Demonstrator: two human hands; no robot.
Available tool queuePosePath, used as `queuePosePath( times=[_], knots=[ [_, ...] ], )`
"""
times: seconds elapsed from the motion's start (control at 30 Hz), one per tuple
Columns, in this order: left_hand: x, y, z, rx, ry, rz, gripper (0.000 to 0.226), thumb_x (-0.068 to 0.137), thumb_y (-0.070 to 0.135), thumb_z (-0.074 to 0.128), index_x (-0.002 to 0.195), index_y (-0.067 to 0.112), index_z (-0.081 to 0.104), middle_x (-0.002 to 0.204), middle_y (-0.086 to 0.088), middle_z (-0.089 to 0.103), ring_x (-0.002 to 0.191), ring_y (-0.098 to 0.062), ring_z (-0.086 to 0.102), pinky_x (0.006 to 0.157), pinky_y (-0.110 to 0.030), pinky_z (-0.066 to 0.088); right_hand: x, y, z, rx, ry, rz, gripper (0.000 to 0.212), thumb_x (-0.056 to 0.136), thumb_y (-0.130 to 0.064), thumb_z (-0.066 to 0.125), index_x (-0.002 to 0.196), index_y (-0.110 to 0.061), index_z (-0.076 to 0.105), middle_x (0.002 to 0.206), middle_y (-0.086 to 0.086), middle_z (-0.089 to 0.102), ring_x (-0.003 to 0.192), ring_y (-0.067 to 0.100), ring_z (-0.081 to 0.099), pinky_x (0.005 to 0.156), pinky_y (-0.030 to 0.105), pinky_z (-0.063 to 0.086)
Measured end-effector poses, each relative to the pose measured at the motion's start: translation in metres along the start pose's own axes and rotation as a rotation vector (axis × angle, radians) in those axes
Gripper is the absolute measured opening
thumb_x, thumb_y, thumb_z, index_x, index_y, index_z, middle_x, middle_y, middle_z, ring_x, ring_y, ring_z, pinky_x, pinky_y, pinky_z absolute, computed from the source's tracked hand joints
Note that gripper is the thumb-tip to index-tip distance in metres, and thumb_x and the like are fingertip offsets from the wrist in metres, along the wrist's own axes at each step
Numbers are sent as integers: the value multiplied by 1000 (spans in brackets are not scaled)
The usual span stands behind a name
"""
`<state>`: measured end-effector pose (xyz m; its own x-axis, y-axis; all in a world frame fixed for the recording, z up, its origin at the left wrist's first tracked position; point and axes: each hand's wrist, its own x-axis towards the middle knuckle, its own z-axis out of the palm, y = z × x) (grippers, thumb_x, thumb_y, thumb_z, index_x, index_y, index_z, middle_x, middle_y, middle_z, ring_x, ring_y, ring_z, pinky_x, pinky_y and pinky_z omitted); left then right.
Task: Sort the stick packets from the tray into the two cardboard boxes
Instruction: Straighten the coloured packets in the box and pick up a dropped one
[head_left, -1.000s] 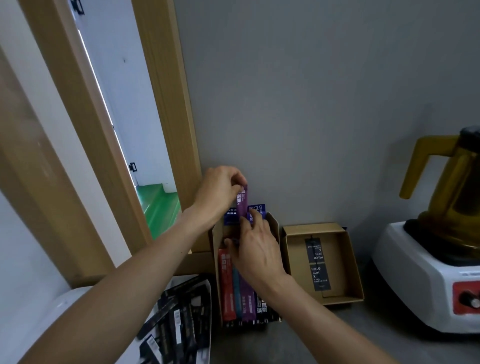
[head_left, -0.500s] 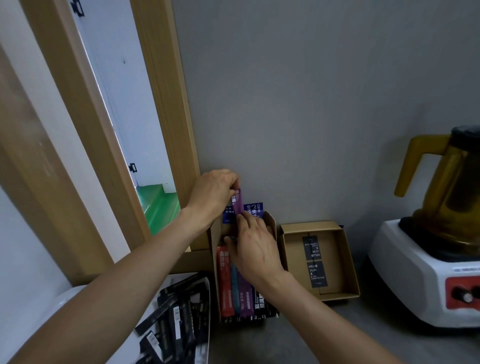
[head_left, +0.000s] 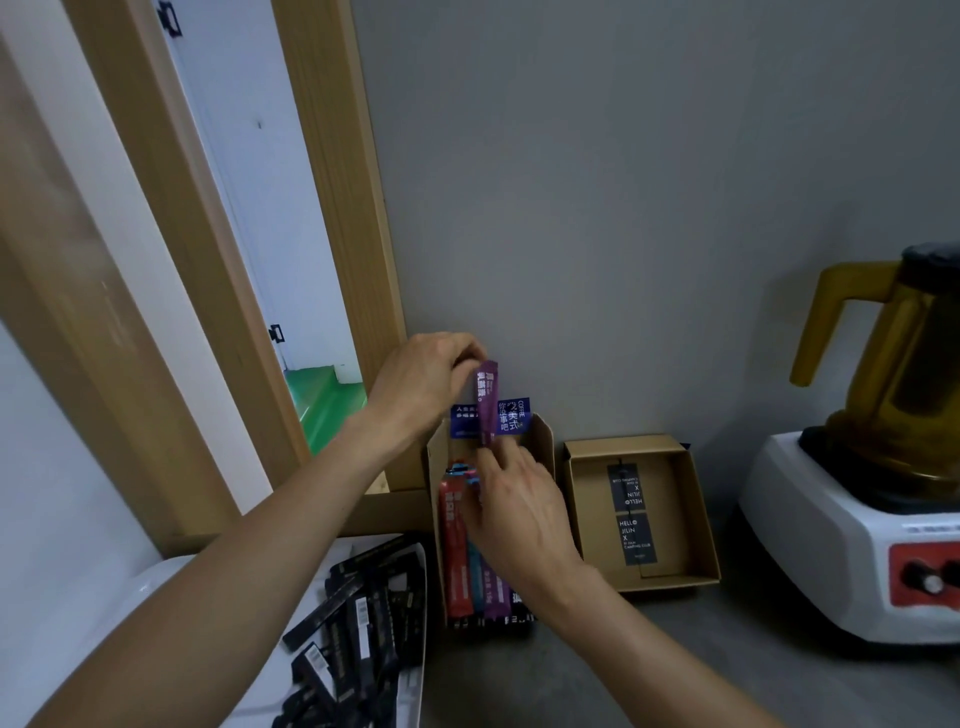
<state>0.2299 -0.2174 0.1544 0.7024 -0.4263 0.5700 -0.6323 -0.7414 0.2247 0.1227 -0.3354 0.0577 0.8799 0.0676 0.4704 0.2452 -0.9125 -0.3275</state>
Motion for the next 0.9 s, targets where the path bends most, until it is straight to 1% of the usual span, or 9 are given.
queuePosePath(
  times=[0.1, 0.2, 0.37, 0.5, 0.6, 0.67, 0.77, 0.83, 0.9],
  knots=[
    [-24, 6, -10, -15, 99, -4, 26, 102, 33, 59, 120, 16, 68, 107, 2, 71, 90, -6, 60, 77, -24, 54, -21, 5, 5, 2, -60, -22, 39, 99, -44, 60, 129, -21, 56, 130, 1, 59, 116, 17, 61, 97, 35, 54],
    [-56, 7, -16, -25, 139, -10, 20, 100, 35, 62, 109, 18, 69, 93, 5, 69, 78, -7, 61, 68, -25, 55, -35, 11, 17, -26, -109, -41, 47, 98, -47, 61, 137, -21, 54, 135, 2, 61, 120, 17, 61, 99, 35, 54],
    [-95, 2, -9, 14, 127, -37, 13, 98, 34, 65, 97, 21, 69, 77, 10, 60, 65, -7, 55, 57, -31, 53, -40, 15, 30, -92, -79, -67, 40, 93, -42, 66, 126, -20, 64, 122, 2, 67, 107, 17, 66, 87, 34, 58],
    [-116, 5, -1, 33, 119, 28, 13, 96, 32, 68, 95, 20, 68, 78, 12, 58, 65, -7, 52, 55, -26, 45, -44, 15, 28, -53, 3, -77, 25, 91, -36, 68, 109, -18, 68, 109, 1, 68, 96, 16, 65, 75, 28, 55],
    [-130, 5, 6, 62, 102, 79, 13, 96, 31, 69, 96, 18, 69, 82, 8, 63, 69, -4, 49, 56, -21, 39, -50, 14, 24, -18, 66, -104, 19, 89, -29, 74, 103, -17, 68, 103, 0, 68, 91, 15, 64, 70, 21, 46],
    [-140, 3, 12, 66, 71, 89, 16, 96, 33, 66, 97, 17, 69, 84, 7, 63, 70, -2, 45, 58, -15, 31, -54, 13, 24, -6, 60, -107, 18, 89, -26, 75, 104, -17, 68, 103, -1, 67, 90, 16, 63, 68, 24, 52],
    [-152, -1, 15, 46, 44, 81, 19, 95, 35, 65, 97, 16, 68, 86, 6, 65, 72, 0, 43, 60, -7, 25, -61, 10, 25, 18, 31, -97, 24, 92, -29, 73, 112, -18, 68, 112, -1, 67, 98, 14, 64, 75, 29, 59],
    [-157, -4, 13, 40, 22, 60, 23, 95, 39, 61, 99, 17, 68, 87, 9, 64, 73, 1, 44, 60, -6, 25, -64, 6, 24, 44, 33, -92, 26, 92, -29, 74, 114, -18, 68, 115, -1, 67, 101, 13, 64, 77, 31, 59],
    [-163, -10, 7, 24, -10, 13, 22, 97, 41, 60, 102, 21, 69, 88, 16, 60, 72, 1, 48, 58, -13, 37, -68, -4, 20, 75, 50, -75, 23, 90, -27, 75, 109, -17, 68, 111, 0, 68, 98, 15, 66, 74, 33, 60]
  ],
)
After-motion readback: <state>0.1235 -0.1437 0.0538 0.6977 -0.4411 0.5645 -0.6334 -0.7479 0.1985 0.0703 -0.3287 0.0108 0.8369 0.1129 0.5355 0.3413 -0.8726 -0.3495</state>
